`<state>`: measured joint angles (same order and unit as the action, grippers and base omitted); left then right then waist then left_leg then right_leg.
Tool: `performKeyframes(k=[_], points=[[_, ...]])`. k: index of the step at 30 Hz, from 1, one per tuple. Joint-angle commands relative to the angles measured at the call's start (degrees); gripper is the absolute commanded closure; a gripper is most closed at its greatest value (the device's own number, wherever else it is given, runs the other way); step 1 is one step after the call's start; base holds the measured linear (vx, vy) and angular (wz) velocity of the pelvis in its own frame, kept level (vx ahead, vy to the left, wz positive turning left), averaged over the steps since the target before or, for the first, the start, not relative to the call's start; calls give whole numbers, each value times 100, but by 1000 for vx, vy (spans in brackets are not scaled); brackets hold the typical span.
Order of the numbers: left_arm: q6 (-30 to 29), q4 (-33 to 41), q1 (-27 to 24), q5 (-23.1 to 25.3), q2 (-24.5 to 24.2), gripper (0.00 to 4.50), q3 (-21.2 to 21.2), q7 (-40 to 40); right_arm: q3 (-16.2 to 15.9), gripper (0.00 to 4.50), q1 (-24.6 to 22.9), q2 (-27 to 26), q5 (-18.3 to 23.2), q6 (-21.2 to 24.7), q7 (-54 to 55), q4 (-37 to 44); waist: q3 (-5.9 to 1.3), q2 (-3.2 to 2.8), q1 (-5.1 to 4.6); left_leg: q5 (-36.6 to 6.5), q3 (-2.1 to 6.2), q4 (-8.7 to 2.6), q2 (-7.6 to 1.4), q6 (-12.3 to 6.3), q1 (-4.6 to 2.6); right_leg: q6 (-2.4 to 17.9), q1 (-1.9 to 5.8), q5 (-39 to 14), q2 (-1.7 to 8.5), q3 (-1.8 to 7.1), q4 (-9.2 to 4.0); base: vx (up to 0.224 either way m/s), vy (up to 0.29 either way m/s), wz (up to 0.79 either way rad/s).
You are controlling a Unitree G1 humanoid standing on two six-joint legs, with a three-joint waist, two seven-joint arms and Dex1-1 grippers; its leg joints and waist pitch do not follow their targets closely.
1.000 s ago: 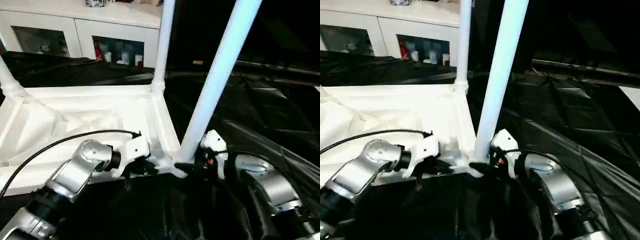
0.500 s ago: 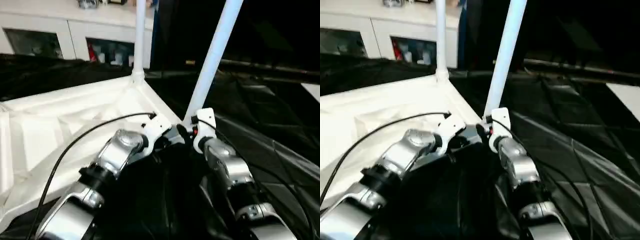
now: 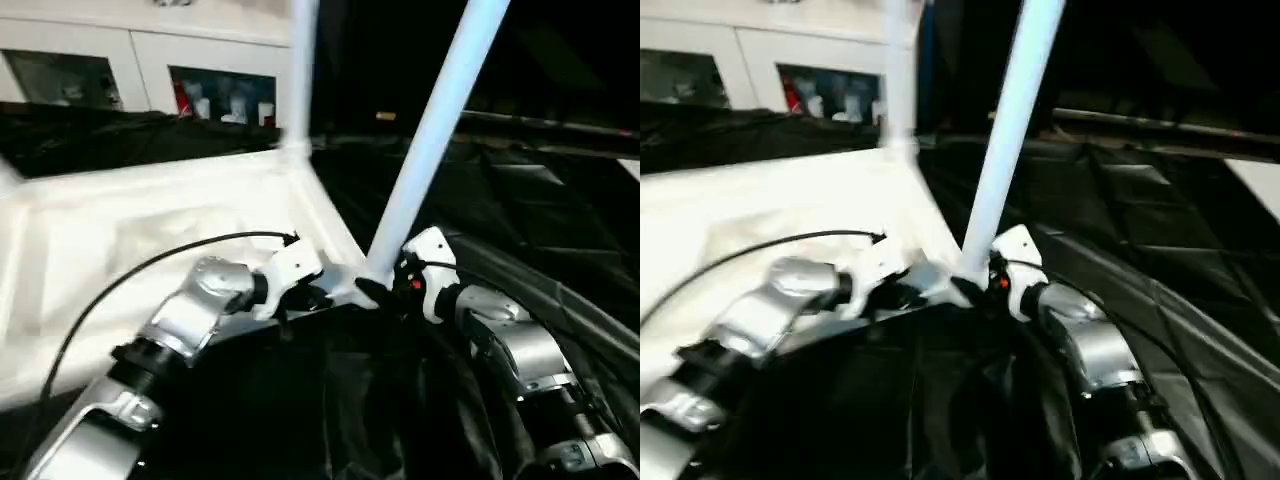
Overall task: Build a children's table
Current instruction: Rotate leg to tighten
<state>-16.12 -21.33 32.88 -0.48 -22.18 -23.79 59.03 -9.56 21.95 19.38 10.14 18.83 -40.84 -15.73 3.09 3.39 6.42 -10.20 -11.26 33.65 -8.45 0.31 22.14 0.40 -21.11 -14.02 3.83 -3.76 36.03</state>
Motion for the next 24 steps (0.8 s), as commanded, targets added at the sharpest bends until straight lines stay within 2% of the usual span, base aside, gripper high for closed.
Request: performKeyframes(k=[1,2,3,6,10,12,13,15,16,18,19,22,23,24], points=[[69,362,-152,-202,-157,450,-199,486,-51,57,-197,523,223,40,-824,469,-392,6,28,-8,240,-307,-576,-566,-164,1392,212,1374,606,342,-257,0,0,0],[37,498,-182,-260,-226,450,-210,600,-101,57,-248,620,280,71,-1011,564,-370,2,36,-25,239,-313,-592,-598,-162,1414,194,1409,614,344,-256,0,0,0],[-26,806,-259,-392,-373,450,-244,866,-229,57,-345,793,349,105,-1374,741,-360,-11,36,-168,245,-322,-588,-610,-151,1457,207,1283,620,333,-265,0,0,0],[-60,1139,-374,-511,-551,450,-295,1169,-415,57,-435,955,324,103,-1686,900,-338,7,19,-449,231,-342,-600,-520,-171,1535,181,748,623,332,-312,0,0,0],[3,1310,-507,-520,-695,450,-298,1315,-594,57,-448,1056,239,56,-1792,935,-297,-13,28,-796,229,-388,-616,-266,-199,1480,154,33,630,346,-377,0,0,0],[31,1301,-534,-492,-694,450,-265,1310,-592,57,-414,1010,207,21,-1785,901,-269,-14,4,-1188,238,-439,-619,-18,-209,1390,145,-566,639,354,-434,0,0,0],[39,1292,-540,-482,-689,450,-252,1300,-588,57,-398,985,204,13,-1780,889,-277,-7,1,-1273,238,-438,-617,80,-216,1347,147,-709,653,362,-446,0,0,0],[49,1279,-558,-470,-684,450,-223,1267,-569,57,-347,914,234,34,-1779,876,-282,2,-9,-1242,241,-449,-612,131,-202,1308,149,-688,654,361,-437,0,0,0],[42,1261,-552,-466,-675,450,-228,1237,-575,57,-321,899,267,60,-1812,890,-284,28,-13,-1221,239,-447,-610,129,-195,1298,157,-673,656,358,-435,0,0,0],[18,1251,-543,-468,-659,450,-237,1198,-609,57,-299,888,288,103,-1908,917,-297,30,-2,-1089,227,-424,-603,87,-201,1300,151,-516,664,361,-418,0,0,0],[12,1252,-544,-469,-656,450,-235,1196,-627,82,-298,884,280,100,-1931,915,-300,30,1,-980,222,-416,-599,47,-198,1313,148,-370,657,360,-406,0,0,0],[-4,1261,-565,-455,-655,450,-216,1191,-680,90,-293,880,271,65,-1957,869,-309,44,10,-821,215,-394,-589,-51,-186,1353,162,-162,660,355,-384,0,0,0],[-6,1266,-578,-449,-662,450,-207,1182,-690,125,-295,869,279,57,-1961,852,-313,47,9,-757,213,-386,-585,-94,-181,1365,165,-85,654,352,-373,0,0,0],[-20,1289,-602,-454,-679,450,-183,1170,-700,125,-301,849,290,48,-1953,837,-313,65,8,-725,207,-377,-581,-128,-182,1380,164,-59,652,350,-375,0,0,0]])
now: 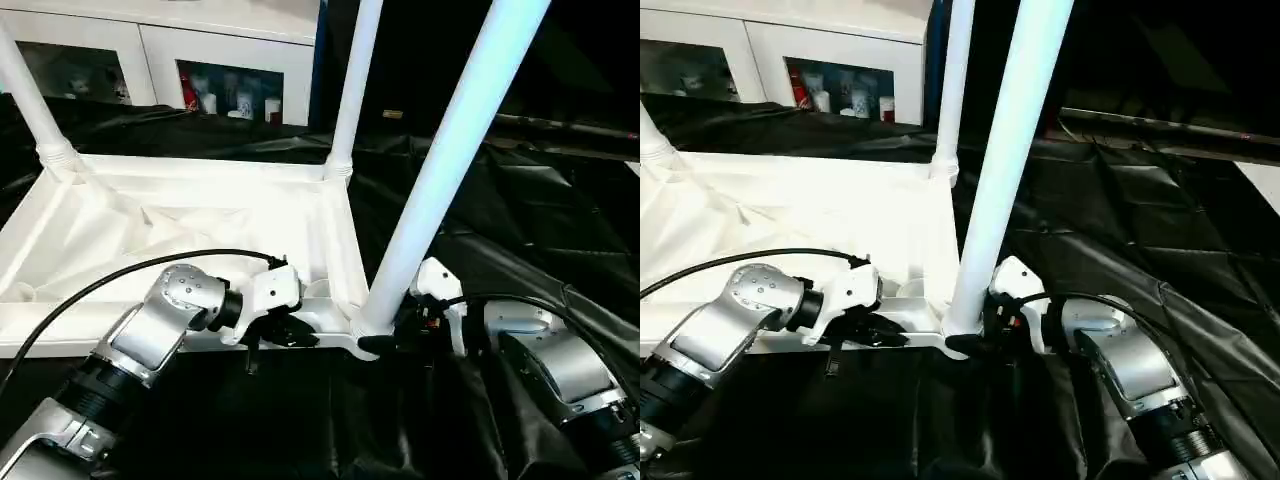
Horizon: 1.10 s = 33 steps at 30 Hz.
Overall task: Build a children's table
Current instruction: Rotate leg to tighten
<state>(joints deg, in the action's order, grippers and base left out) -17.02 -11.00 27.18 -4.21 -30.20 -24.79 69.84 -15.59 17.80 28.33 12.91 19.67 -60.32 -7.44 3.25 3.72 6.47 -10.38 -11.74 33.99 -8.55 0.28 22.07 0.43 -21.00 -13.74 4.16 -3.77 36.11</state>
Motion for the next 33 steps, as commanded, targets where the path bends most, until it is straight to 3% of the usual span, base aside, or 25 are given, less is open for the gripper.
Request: performKeyframes(k=[1,3,4,9,14,15,16,17,18,19,22,23,24,26,28,33], points=[[69,269,-53,-84,106,450,-62,76,-105,133,108,-65,17,-41,6,4,-329,47,-1,-678,256,-408,-574,-154,-171,1384,157,-99,620,347,-379,0,0,0],[74,279,-102,-78,62,450,-23,54,-117,137,86,-114,-8,-58,28,7,-325,49,0,-706,255,-410,-578,-163,-173,1374,149,-202,619,346,-385,0,0,0],[81,274,-123,-74,45,450,-10,47,-122,162,78,-136,-18,-75,38,9,-323,35,-5,-725,263,-417,-580,-137,-174,1370,149,-258,618,343,-385,0,0,0],[16,242,-175,-70,85,450,65,-108,-86,171,66,-241,-58,-187,109,-79,-316,46,-19,-794,263,-419,-576,-74,-175,1360,148,-333,624,349,-394,0,0,0],[-259,-69,-110,90,426,450,217,-792,158,173,179,-701,-303,-414,1002,-663,-315,63,-48,-930,266,-426,-571,55,-182,1384,135,-541,634,350,-414,0,0,0],[-288,-195,-68,177,525,450,244,-1025,228,173,220,-862,-355,-453,1310,-840,-312,55,-47,-976,271,-431,-568,90,-186,1362,135,-614,630,349,-422,0,0,0],[-513,-588,93,400,933,450,306,-1759,501,173,417,-1558,-444,-463,2518,-1499,-295,26,-103,-1105,276,-460,-569,187,-194,1382,87,-757,626,360,-443,0,0,0],[-593,-684,136,461,1062,450,325,-1974,584,173,481,-1773,-465,-470,2882,-1691,-288,33,-122,-1244,292,-472,-560,276,-201,1371,79,-987,636,352,-464,0,0,0],[-597,-689,138,464,1069,450,326,-1985,588,173,484,-1784,-466,-470,2900,-1701,-299,66,-158,-1439,338,-488,-563,462,-182,1264,125,-1402,665,338,-476,0,0,0],[-768,-795,220,497,1315,450,347,-2249,755,173,640,-2158,-449,-385,3504,-2012,-314,58,-177,-1425,363,-514,-573,540,-137,1135,169,-1474,673,322,-468,-34,18,-19],[-904,-902,326,554,1582,450,336,-2507,804,173,828,-2485,-446,-315,3852,-2265,-302,48,-174,-1678,330,-510,-567,550,-226,1028,79,-1475,646,348,-515,-11,6,-6],[-1009,-973,404,603,1785,450,316,-2663,798,173,966,-2719,-464,-321,4000,-2443,-279,42,-183,-1872,331,-510,-556,552,-248,1012,42,-1708,659,371,-559,0,0,0],[-1019,-1016,450,644,1895,450,265,-2713,725,173,1041,-2847,-527,-373,4036,-2514,-291,-1,-184,-1881,344,-509,-552,575,-240,997,57,-1765,667,368,-557,0,0,0],[-1005,-1053,482,684,1971,450,222,-2719,678,173,1093,-2934,-582,-432,4037,-2563,-305,22,-170,-1776,347,-521,-568,576,-219,925,81,-1587,655,363,-553,0,0,0],[-953,-1125,533,772,2058,450,169,-2679,774,104,1186,-3044,-551,-537,3981,-2669,-306,15,-165,-1770,330,-519,-562,541,-242,944,58,-1357,635,373,-543,0,0,0],[-926,-966,466,713,1860,450,206,-2462,814,75,1129,-2746,-517,-548,3660,-2478,-303,25,-146,-1740,323,-531,-569,459,-234,979,72,-1253,631,367,-537,0,0,0]])
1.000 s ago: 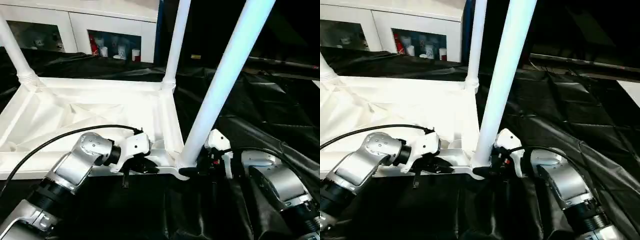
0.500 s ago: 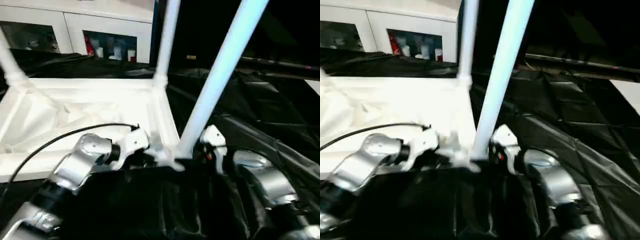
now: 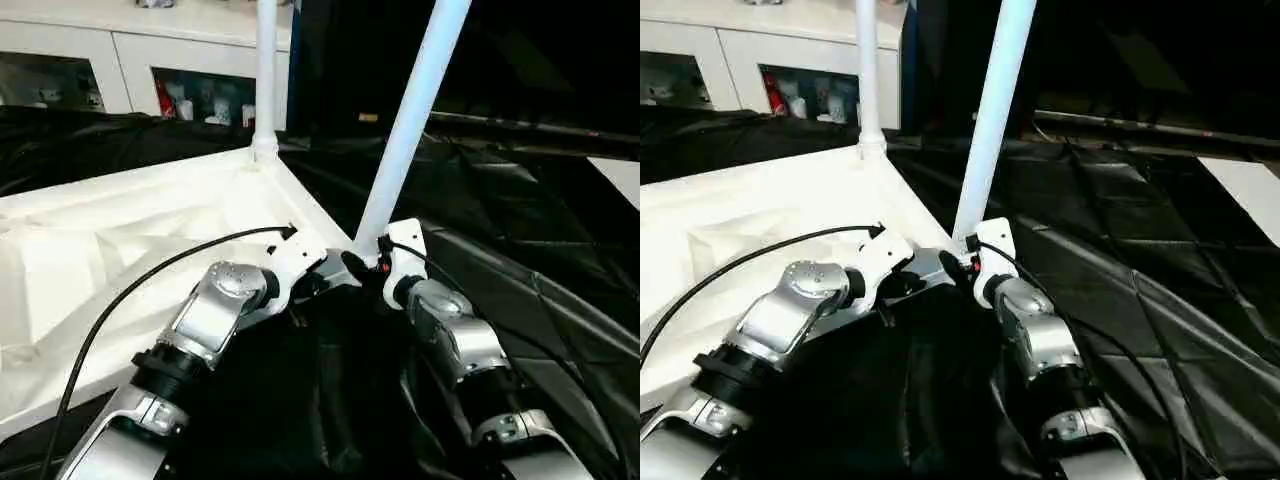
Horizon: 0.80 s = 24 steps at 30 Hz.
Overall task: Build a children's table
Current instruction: Rotate leg to tighten
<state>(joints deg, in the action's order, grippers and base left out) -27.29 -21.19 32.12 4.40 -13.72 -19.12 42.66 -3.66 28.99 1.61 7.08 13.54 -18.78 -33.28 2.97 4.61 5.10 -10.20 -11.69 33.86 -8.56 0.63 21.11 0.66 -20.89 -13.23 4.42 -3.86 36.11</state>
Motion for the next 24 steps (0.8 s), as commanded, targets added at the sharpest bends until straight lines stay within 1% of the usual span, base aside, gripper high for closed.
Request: performKeyframes(k=[1,2,3,4,5,6,7,8,9,11,12,13,14,15,17,19,22,24], points=[[201,150,-116,-216,57,450,-339,500,-440,57,-91,231,63,118,-815,383,-272,-51,-7,-1771,316,-515,-567,415,-142,950,59,-1341,605,376,-545,0,0,0],[214,181,-145,-242,14,450,-329,579,-471,56,-127,340,60,139,-929,482,-282,-46,17,-1663,309,-500,-562,357,-124,914,94,-1271,606,375,-533,0,0,0],[364,264,-219,-270,-100,450,-352,763,-532,56,-220,542,78,203,-1157,728,-273,9,17,-1510,300,-501,-573,270,-107,903,97,-1109,600,381,-537,0,0,0],[386,320,-270,-286,-190,450,-357,888,-537,56,-289,709,116,245,-1358,908,-280,15,27,-1409,294,-491,-574,204,-108,933,96,-1018,606,381,-516,0,0,0],[389,328,-278,-289,-205,450,-357,908,-538,56,-300,735,122,251,-1390,936,-279,9,42,-1369,291,-484,-571,168,-111,946,96,-991,608,382,-512,0,0,0],[397,380,-322,-303,-280,450,-358,1008,-539,56,-359,869,150,285,-1554,1086,-283,22,40,-1304,282,-477,-564,136,-104,972,104,-954,608,382,-505,0,0,0],[766,507,-452,-420,-499,450,-361,1417,-502,56,-488,1214,250,324,-2027,1402,-275,19,79,-1205,273,-464,-564,42,-111,985,104,-917,608,385,-516,0,0,0],[839,604,-520,-500,-607,450,-361,1614,-506,56,-544,1377,301,323,-2257,1533,-283,-8,104,-1151,279,-460,-566,19,-101,984,126,-846,612,385,-500,0,0,0],[885,680,-569,-555,-695,450,-364,1765,-516,56,-588,1510,338,311,-2457,1635,-278,2,117,-1109,275,-464,-574,-30,-93,984,130,-723,593,382,-487,0,0,0],[964,771,-618,-603,-828,450,-383,1979,-572,56,-667,1771,422,288,-2859,1824,-266,-31,146,-1230,260,-475,-572,-30,-138,1065,81,-809,575,379,-495,0,0,0],[965,791,-625,-616,-873,450,-377,2046,-632,56,-720,1931,493,325,-3126,1951,-266,-31,146,-1230,260,-475,-572,-30,-138,1065,81,-809,575,379,-495,0,0,0],[1005,814,-636,-648,-920,450,-355,2150,-719,56,-782,2107,537,361,-3409,2087,-261,-55,166,-1327,274,-488,-587,24,-133,1103,99,-861,576,371,-498,0,0,0],[1040,841,-648,-686,-964,450,-335,2252,-802,56,-835,2256,561,399,-3651,2198,-266,-54,167,-1329,274,-487,-590,41,-137,1110,100,-835,575,371,-488,0,0,0],[1040,841,-648,-686,-964,450,-335,2252,-802,56,-835,2256,561,399,-3651,2198,-258,-49,168,-1376,273,-494,-587,56,-135,1136,100,-851,574,372,-496,0,0,0],[1025,962,-690,-793,-1114,450,-311,2538,-980,56,-904,2554,544,451,-4147,2363,-262,-32,179,-1404,280,-487,-583,62,-129,1156,115,-910,591,370,-501,0,0,0],[1038,1019,-720,-844,-1183,450,-302,2640,-1037,56,-896,2621,535,452,-4269,2372,-258,-21,172,-1387,281,-485,-581,55,-118,1180,110,-1001,604,374,-505,0,0,0],[1089,1079,-768,-911,-1268,450,-255,2751,-1133,56,-850,2619,506,453,-4348,2367,-259,-1,167,-1317,275,-482,-586,32,-129,1211,96,-978,594,372,-498,0,0,0],[1127,1061,-767,-911,-1297,450,-236,2792,-1165,56,-808,2561,495,457,-4343,2361,-259,-9,163,-1301,277,-482,-584,38,-128,1223,94,-968,594,369,-491,0,0,0]])
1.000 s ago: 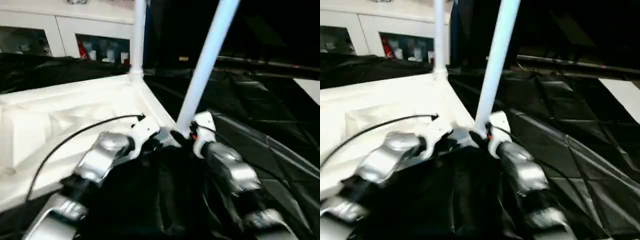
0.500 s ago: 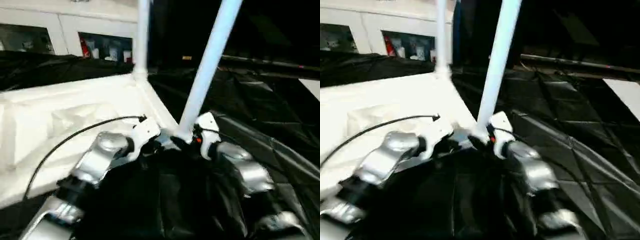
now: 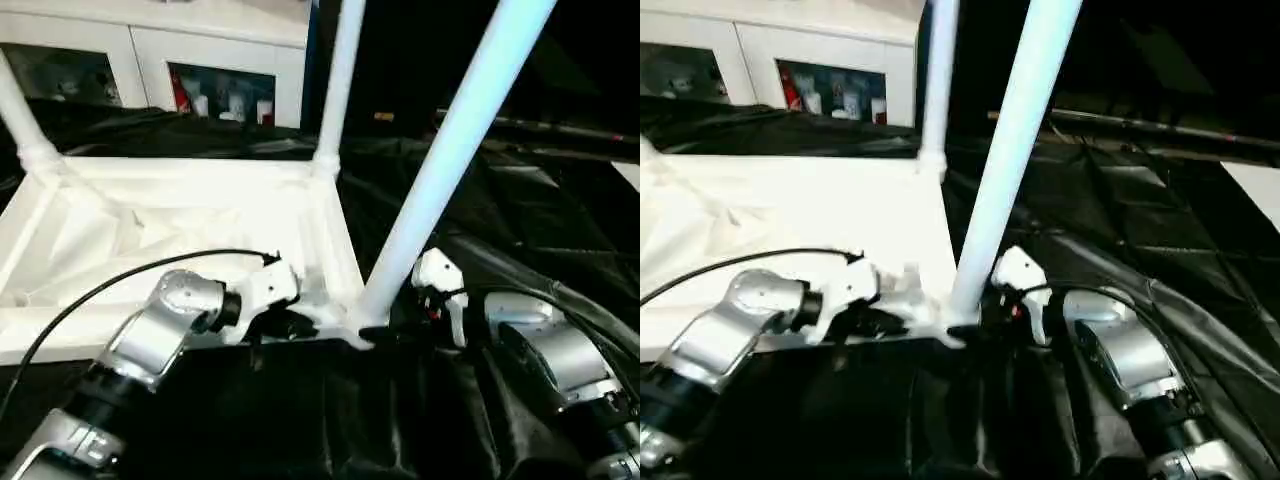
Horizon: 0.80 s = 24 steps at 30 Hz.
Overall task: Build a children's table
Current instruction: Rotate leg to tighten
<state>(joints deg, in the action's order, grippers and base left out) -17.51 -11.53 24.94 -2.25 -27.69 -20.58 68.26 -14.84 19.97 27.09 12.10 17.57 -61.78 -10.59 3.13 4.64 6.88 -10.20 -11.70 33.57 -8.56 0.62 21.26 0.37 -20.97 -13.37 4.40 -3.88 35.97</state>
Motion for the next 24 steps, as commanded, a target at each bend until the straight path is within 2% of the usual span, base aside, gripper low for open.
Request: performKeyframes(k=[1,3,4,5,8,9,14,16,21,24], points=[[166,73,-43,-239,90,450,-77,243,-52,56,122,-41,-19,39,-18,70,-277,-27,-12,-1317,280,-455,-582,60,-142,1254,104,-963,599,371,-477,0,0,0],[154,71,-41,-239,81,450,-69,248,-57,56,147,-96,17,79,-31,44,-277,-22,-19,-1357,281,-459,-578,85,-138,1254,106,-976,600,371,-477,0,0,0],[132,85,-44,-240,80,450,-73,249,-104,84,153,-91,14,92,-82,29,-275,-20,-25,-1377,283,-460,-578,94,-139,1248,108,-1014,601,373,-480,0,0,0],[125,100,-52,-238,81,450,-79,248,-160,91,141,-70,-36,61,-108,25,-275,-41,-19,-1390,288,-463,-581,105,-144,1249,107,-1031,606,372,-481,0,0,0],[104,127,-70,-241,69,450,-85,268,-233,96,123,-65,-135,-24,-112,-11,-272,-49,-24,-1441,285,-468,-583,161,-149,1236,102,-1040,604,376,-488,0,0,0],[108,143,-89,-239,51,450,-86,279,-237,125,118,-97,-154,-48,-83,-32,-278,-61,-24,-1458,287,-467,-583,172,-154,1246,105,-1002,604,377,-484,0,0,0],[124,146,-92,-260,-33,450,-57,329,-196,139,131,-174,-127,-8,-13,-11,-281,-54,-34,-1438,285,-465,-581,165,-154,1283,107,-918,597,374,-472,0,0,0],[154,90,-67,-232,-43,450,-36,325,-199,166,137,-180,-133,-4,-27,-23,-279,-56,-37,-1447,288,-467,-583,163,-154,1287,110,-933,600,374,-469,0,0,0],[154,10,-40,-224,3,450,14,270,-194,183,144,-234,-177,-86,34,-142,-278,-76,-47,-1505,287,-467,-578,196,-157,1296,109,-941,598,377,-477,0,0,0],[61,-225,66,-72,201,450,71,-175,10,185,148,-526,-226,-147,592,-481,-265,-65,-47,-1627,296,-476,-575,239,-159,1272,97,-1160,610,378,-499,0,0,0]])
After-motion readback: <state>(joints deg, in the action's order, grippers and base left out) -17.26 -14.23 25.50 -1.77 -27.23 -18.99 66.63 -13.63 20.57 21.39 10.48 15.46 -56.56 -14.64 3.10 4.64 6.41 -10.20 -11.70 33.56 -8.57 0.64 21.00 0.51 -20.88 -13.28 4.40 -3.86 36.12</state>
